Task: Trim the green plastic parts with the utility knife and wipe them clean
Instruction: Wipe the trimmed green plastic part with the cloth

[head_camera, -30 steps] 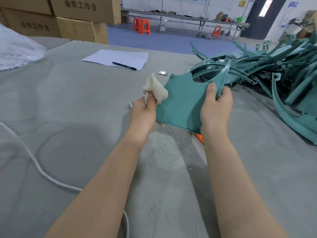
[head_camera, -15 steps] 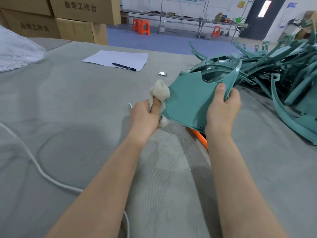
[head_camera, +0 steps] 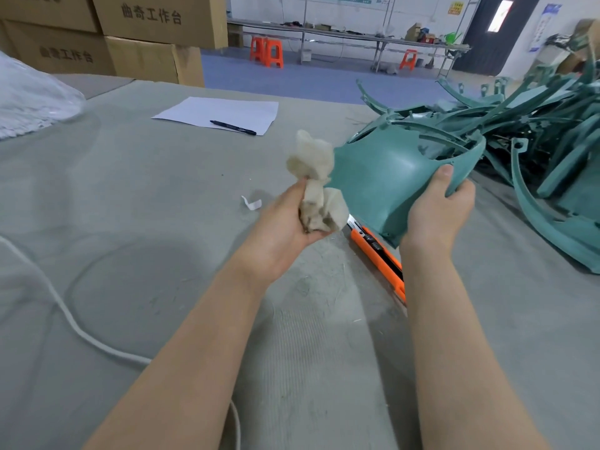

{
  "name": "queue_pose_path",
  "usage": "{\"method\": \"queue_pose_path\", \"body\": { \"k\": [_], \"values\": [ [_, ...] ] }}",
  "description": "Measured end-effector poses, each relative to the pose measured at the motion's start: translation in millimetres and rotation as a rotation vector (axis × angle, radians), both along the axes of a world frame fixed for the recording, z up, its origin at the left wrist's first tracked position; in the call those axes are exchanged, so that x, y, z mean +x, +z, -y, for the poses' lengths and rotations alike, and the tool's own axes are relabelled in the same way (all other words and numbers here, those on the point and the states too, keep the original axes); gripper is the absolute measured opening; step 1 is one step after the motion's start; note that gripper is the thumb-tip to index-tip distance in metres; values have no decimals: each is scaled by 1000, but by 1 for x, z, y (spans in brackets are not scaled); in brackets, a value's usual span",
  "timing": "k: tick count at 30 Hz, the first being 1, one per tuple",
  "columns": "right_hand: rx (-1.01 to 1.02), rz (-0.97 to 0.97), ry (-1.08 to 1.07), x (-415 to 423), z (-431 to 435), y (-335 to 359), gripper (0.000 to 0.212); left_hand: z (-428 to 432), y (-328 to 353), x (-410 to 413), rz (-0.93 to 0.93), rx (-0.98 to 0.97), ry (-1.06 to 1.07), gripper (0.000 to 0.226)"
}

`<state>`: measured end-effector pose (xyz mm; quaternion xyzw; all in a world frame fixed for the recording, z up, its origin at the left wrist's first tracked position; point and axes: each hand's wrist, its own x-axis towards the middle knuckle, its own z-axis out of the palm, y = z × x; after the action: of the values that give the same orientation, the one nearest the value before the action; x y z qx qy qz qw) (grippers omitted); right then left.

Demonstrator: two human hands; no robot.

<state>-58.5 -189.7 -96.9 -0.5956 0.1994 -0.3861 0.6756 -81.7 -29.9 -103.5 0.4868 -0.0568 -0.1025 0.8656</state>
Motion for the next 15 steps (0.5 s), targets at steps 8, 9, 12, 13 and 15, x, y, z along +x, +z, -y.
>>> {"method": "queue_pose_path", "body": {
  "k": [8,9,12,13,15],
  "values": [
    [-244,207,118,-16,-45,8,9,-11,-12,10,-54,315,470,23],
    [-268,238,140,-17,-50,9,8,-12,-12,10,-72,308,484,23],
    [-320,274,141,-22,-53,10,9,-15,-9,8,-86,255,418,26],
    [-322,273,126,-22,-48,12,10,-16,-7,7,-73,216,359,25],
    [-303,244,127,-20,-33,16,11,-19,-5,6,-30,159,221,22]
  ]
}}
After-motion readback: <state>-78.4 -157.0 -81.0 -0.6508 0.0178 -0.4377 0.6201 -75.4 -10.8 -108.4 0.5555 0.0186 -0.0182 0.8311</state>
